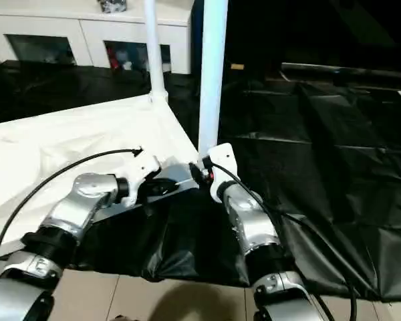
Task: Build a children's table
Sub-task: Rotate leg to tighten
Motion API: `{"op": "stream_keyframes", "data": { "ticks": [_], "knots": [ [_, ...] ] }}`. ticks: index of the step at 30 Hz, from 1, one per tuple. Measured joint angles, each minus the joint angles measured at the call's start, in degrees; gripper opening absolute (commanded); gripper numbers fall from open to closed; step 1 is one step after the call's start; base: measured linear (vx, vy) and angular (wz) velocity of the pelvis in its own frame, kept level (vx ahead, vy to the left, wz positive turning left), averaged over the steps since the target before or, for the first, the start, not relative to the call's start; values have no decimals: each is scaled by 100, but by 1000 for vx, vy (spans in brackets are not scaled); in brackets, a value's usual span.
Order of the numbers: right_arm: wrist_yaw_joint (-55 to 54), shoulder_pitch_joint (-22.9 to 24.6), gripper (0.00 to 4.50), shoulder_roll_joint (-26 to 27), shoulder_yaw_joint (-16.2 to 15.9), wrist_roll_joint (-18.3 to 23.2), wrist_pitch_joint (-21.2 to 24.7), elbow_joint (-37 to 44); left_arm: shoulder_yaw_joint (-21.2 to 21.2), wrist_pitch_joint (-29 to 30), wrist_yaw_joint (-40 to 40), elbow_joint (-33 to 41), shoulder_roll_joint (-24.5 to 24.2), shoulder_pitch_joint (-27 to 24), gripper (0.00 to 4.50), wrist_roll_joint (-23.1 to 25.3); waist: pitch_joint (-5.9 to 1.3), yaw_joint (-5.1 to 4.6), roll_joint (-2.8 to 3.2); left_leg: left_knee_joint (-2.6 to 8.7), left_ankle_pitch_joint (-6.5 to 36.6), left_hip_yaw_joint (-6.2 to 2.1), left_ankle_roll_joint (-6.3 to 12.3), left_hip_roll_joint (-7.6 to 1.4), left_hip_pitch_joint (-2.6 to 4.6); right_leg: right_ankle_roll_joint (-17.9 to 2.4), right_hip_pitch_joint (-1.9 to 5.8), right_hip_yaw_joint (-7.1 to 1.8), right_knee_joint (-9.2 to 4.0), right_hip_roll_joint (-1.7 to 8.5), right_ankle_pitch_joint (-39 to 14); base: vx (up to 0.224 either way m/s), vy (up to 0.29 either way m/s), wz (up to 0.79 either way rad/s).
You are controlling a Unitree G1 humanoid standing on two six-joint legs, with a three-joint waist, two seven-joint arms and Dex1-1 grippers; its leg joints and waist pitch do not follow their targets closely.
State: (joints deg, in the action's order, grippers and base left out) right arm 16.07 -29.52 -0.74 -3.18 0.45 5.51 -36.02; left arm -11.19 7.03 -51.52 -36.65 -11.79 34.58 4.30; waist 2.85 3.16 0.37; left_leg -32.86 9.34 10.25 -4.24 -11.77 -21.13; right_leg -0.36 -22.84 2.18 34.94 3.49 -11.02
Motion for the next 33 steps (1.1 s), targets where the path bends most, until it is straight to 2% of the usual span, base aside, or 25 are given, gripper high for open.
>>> {"op": "stream_keyframes", "data": {
  "ticks": [2,7,14,19,24,28,29,32,33],
  "knots": [
    [16,0,335,16,42,17,-1,-10,-4,8,2,8,7,-3,0,3,1,2,1,0,0,0,0,0,1,0,0,0,0,0,0,0,0,0],
    [300,13,372,-74,-20,12,4,3,-15,24,-170,116,-63,-45,0,-11,2,-12,0,0,0,1,0,-1,-4,0,-4,1,-1,0,0,0,0,0],
    [1823,266,372,-652,-355,239,26,468,-107,-223,-1014,224,-474,-133,0,-210,6,8,0,7,-1,0,-1,-4,-4,1,-7,4,1,-2,-2,0,0,0],
    [3220,482,372,-1311,-670,438,63,937,-121,-317,-1743,225,-722,-159,0,-373,15,42,-14,2,-1,0,0,-4,-10,0,-7,5,0,-1,-2,0,0,0],
    [3928,564,372,-1635,-899,473,72,1211,-156,-367,-2222,253,-892,-211,0,-485,18,63,-19,1,-1,0,0,-6,-10,0,-8,8,2,-2,-2,0,0,0],
    [4397,685,372,-1798,-1027,525,108,1468,-223,-452,-2540,260,-1009,-242,0,-563,20,122,-24,-4,-1,1,0,-7,-12,0,-8,7,3,-1,-2,0,0,0],
    [4445,684,346,-1812,-1034,549,134,1484,-223,-464,-2568,260,-1015,-242,0,-564,21,140,-26,-7,-1,1,0,-8,-11,0,-8,7,6,-1,-2,0,0,0],
    [4455,684,336,-1825,-1033,567,154,1490,-226,-487,-2596,260,-1021,-242,0,-562,22,178,-30,-12,-1,1,0,-9,-11,-1,-8,5,8,-1,-1,0,0,0],
    [4454,685,316,-1828,-1034,564,153,1490,-226,-487,-2617,260,-1024,-242,0,-562,22,183,-32,-12,-1,1,0,-9,-11,-1,-8,6,8,-1,-1,0,0,0]
  ]
}}
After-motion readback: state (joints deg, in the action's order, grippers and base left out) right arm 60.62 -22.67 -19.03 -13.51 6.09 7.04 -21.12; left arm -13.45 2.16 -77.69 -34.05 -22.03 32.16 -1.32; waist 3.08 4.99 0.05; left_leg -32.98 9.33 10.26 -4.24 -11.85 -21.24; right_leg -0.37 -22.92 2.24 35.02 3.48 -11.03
